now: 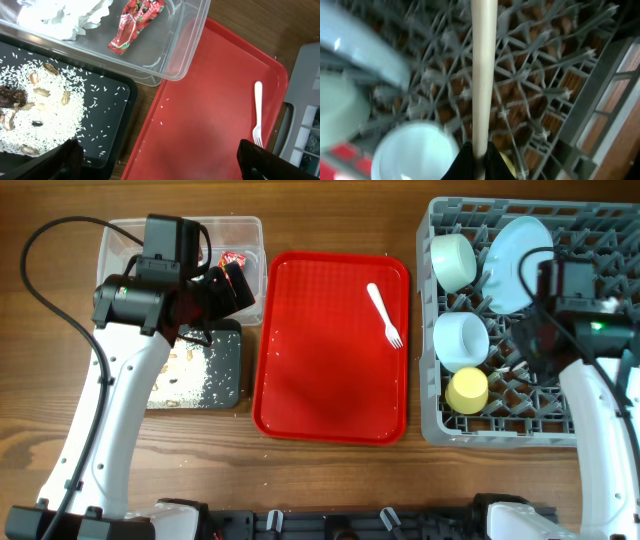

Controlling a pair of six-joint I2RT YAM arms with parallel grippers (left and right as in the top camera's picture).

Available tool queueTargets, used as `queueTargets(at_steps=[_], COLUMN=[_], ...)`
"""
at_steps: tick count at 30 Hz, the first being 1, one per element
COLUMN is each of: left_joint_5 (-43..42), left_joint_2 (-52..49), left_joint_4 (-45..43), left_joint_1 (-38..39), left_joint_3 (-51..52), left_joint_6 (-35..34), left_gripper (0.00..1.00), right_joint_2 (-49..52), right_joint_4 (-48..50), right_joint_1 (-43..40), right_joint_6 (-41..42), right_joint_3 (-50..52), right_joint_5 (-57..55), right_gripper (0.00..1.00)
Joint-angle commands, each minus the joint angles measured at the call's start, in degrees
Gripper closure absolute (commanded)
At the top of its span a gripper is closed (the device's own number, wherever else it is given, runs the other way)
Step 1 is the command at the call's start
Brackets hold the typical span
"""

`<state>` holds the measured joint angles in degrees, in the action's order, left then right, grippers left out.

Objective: Sort waste into correct bins and load items into the dishwasher rack
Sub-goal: 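Carry the white spoon into the dish rack and release it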

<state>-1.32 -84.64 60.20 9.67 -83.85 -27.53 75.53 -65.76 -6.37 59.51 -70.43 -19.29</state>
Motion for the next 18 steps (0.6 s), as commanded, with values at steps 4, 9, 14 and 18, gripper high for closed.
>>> queueTargets(at_steps=[4,9,14,18], left_joint_5=[0.35,0.35,0.35,0.35], left_joint_2=[0.74,0.74,0.74,0.74], left_joint_4=[-0.11,-0.13,-0.13,-0.11], left_joint_1=[-0.15,-0.15,-0.15,-0.15], left_joint_3=[-0.59,-0.59,-0.59,-0.59], left_joint_6=[0.04,0.07,0.07,0.07], left_gripper=[0.0,0.0,0.0,0.0], right_joint_2=[0.02,0.02,-0.02,-0.42], right_joint_4=[6.08,8.13,9.6,9.73], right_joint_1=[-6.4,-6.82,-6.82,-6.19], right_joint_6=[2.36,1.14,-9.51,-21.46], right_joint_3=[6.21,8.11,7.82,3.91], right_joint_5=[-1.62,0.28,2.91,9.14], right_gripper=[0.9,0.66,0.29,0.26])
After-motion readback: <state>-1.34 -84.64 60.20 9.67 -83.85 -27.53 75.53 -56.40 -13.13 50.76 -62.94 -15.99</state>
